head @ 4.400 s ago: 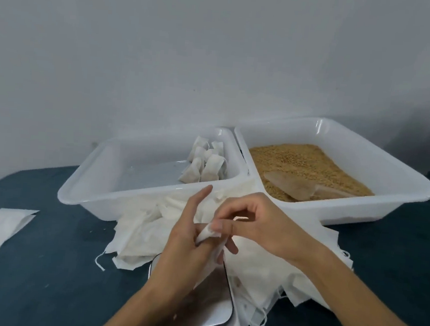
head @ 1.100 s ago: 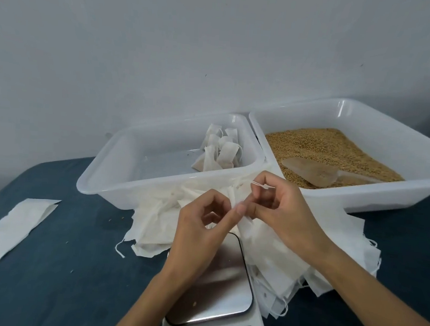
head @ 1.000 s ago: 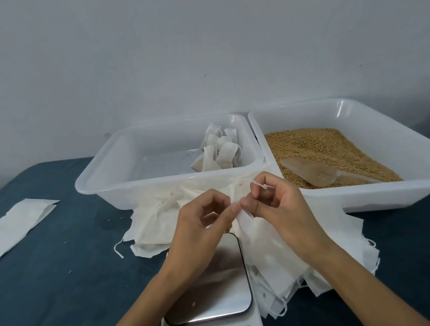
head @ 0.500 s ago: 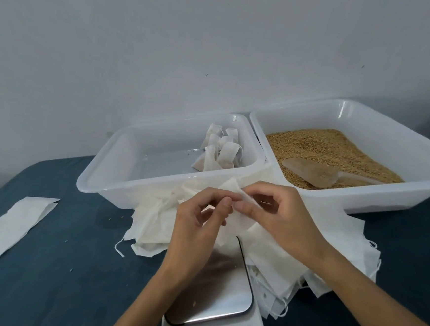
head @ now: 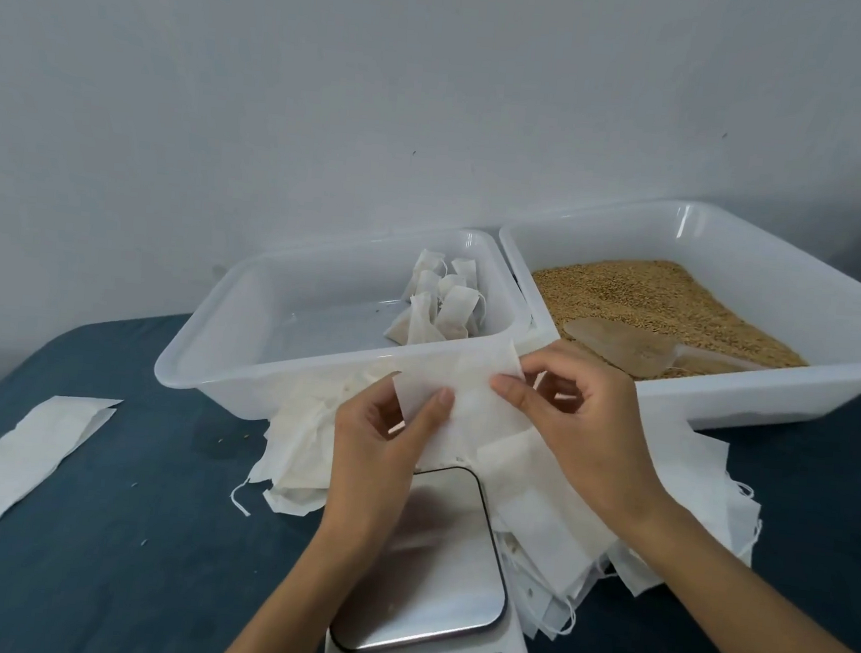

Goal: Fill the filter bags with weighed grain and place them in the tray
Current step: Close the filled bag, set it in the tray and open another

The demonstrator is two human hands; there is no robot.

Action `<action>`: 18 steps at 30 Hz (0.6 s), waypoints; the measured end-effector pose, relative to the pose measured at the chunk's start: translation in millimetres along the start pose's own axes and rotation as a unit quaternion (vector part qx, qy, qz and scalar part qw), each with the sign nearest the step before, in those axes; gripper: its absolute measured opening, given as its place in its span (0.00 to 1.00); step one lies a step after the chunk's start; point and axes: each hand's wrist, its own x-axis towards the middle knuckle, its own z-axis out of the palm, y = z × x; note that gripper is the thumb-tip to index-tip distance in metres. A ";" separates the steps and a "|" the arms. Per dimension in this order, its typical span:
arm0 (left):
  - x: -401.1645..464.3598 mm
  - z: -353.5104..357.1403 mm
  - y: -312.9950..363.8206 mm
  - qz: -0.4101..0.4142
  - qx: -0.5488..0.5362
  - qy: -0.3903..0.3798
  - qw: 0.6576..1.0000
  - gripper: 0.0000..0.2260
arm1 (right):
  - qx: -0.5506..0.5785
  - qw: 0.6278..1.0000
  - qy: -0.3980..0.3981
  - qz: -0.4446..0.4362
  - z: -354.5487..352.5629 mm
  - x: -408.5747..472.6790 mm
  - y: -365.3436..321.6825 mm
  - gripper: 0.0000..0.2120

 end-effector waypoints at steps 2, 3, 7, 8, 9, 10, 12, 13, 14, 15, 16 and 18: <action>-0.7 -0.1 -1.7 0.010 0.005 -0.003 1.000 0.03 | 0.070 0.996 -0.046 0.032 0.6 -0.9 -1.9 0.06; -0.9 -0.6 -2.9 0.016 0.012 -0.004 1.000 0.03 | 0.093 0.992 -0.067 0.045 1.2 -1.6 -2.8 0.05; 1.3 -2.4 -2.4 0.014 0.020 0.022 0.999 0.07 | 0.097 0.992 -0.055 0.068 2.8 -4.6 -2.9 0.04; 2.8 -3.3 -2.5 0.006 0.010 0.032 0.999 0.07 | 0.084 0.994 -0.031 0.066 1.8 -4.0 -3.0 0.04; 4.1 -4.0 -2.4 -0.005 -0.003 0.044 0.999 0.08 | 0.077 0.995 -0.010 0.063 0.3 -3.0 -3.1 0.05; 5.2 -4.5 -2.5 -0.018 -0.017 0.056 0.998 0.08 | 0.078 0.995 0.005 0.061 -1.7 -1.7 -3.7 0.06; 6.8 -4.7 -2.0 -0.035 -0.032 0.070 0.996 0.08 | 0.098 0.994 0.001 0.057 -5.6 1.0 -5.5 0.08; 6.8 -4.8 -1.5 -0.037 -0.032 0.069 0.996 0.08 | 0.111 0.992 -0.024 0.056 -6.3 1.2 -6.9 0.09; 6.5 -4.3 -0.8 -0.035 -0.031 0.065 0.997 0.08 | 0.121 0.989 -0.058 0.058 -5.6 0.6 -8.2 0.09; 6.0 -3.8 0.0 -0.032 -0.029 0.062 0.997 0.08 | 0.127 0.986 -0.092 0.061 -4.0 -0.6 -9.0 0.09; 5.7 -3.6 0.3 -0.030 -0.028 0.063 0.997 0.07 | 0.128 0.983 -0.113 0.064 -2.2 -1.8 -9.4 0.08; 6.2 -4.6 0.2 -0.028 -0.025 0.077 0.996 0.07 | 0.118 0.985 -0.108 0.061 -0.4 -3.4 -9.0 0.08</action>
